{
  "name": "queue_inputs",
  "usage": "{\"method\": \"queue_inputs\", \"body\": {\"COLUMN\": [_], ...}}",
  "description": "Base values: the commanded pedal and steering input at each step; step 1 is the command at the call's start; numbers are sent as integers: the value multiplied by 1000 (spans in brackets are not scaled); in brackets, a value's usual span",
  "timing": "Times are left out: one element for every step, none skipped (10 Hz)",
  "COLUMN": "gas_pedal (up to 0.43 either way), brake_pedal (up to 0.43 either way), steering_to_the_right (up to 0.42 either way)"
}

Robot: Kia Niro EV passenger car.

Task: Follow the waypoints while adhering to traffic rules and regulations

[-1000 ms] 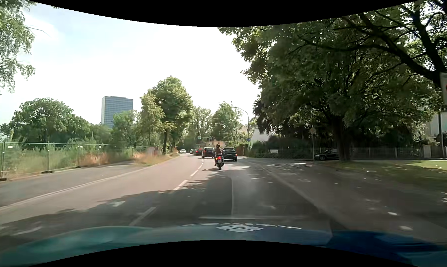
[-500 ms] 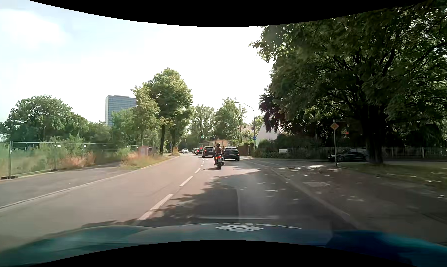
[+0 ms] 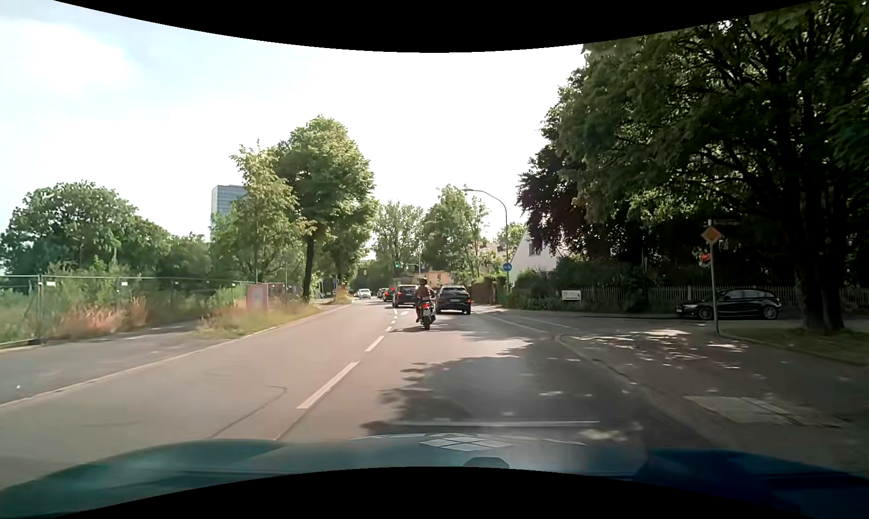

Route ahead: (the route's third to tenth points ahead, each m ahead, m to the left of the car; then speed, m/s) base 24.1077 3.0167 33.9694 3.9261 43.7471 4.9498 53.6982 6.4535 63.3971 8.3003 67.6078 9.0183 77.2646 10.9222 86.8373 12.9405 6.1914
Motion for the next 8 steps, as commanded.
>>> {"method": "queue_inputs", "body": {"gas_pedal": [0,0,0,0,0,0,0,0], "brake_pedal": [0,0,0,0,0,0,0,0], "steering_to_the_right": [-25,-26,-26,-26,-26,-26,-26,-26]}}
